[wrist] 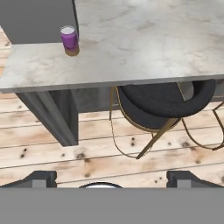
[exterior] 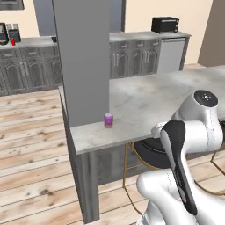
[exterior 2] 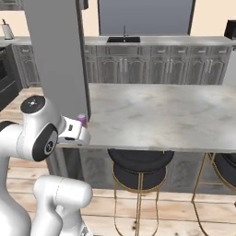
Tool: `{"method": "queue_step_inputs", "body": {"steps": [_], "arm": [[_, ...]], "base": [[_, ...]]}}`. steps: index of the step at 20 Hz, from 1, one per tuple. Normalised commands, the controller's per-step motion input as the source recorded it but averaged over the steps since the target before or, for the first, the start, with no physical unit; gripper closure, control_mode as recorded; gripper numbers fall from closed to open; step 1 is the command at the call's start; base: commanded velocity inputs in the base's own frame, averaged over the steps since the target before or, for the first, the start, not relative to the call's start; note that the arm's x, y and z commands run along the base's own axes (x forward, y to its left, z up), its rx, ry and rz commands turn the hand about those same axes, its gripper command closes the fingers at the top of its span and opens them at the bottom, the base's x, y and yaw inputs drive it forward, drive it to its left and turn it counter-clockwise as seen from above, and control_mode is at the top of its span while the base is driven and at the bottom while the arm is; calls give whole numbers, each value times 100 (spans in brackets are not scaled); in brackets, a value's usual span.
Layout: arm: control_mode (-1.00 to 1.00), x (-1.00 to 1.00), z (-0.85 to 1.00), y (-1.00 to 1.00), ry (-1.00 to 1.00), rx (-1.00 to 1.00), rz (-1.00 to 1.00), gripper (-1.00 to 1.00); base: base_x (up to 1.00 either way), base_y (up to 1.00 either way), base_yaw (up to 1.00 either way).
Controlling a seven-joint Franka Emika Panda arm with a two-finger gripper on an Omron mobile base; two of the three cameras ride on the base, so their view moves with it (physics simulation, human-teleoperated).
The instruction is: Four empty soda cans are scattered around the kitchen. Gather all the cans and cluster them next to the stove for recycling.
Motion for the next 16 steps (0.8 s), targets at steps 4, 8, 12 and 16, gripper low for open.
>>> {"method": "queue_step_inputs", "body": {"steps": [4, 8, 12, 16], "arm": [[100, 0, 0, 0, 0, 0, 0, -100], [100, 0, 0, 0, 0, 0, 0, -100], [100, 0, 0, 0, 0, 0, 0, -100], [-100, 3, -2, 0, 2, 0, 1, -100]], "base": [[11, 7, 10], [20, 1, 7], [7, 2, 6], [2, 0, 3]]}}
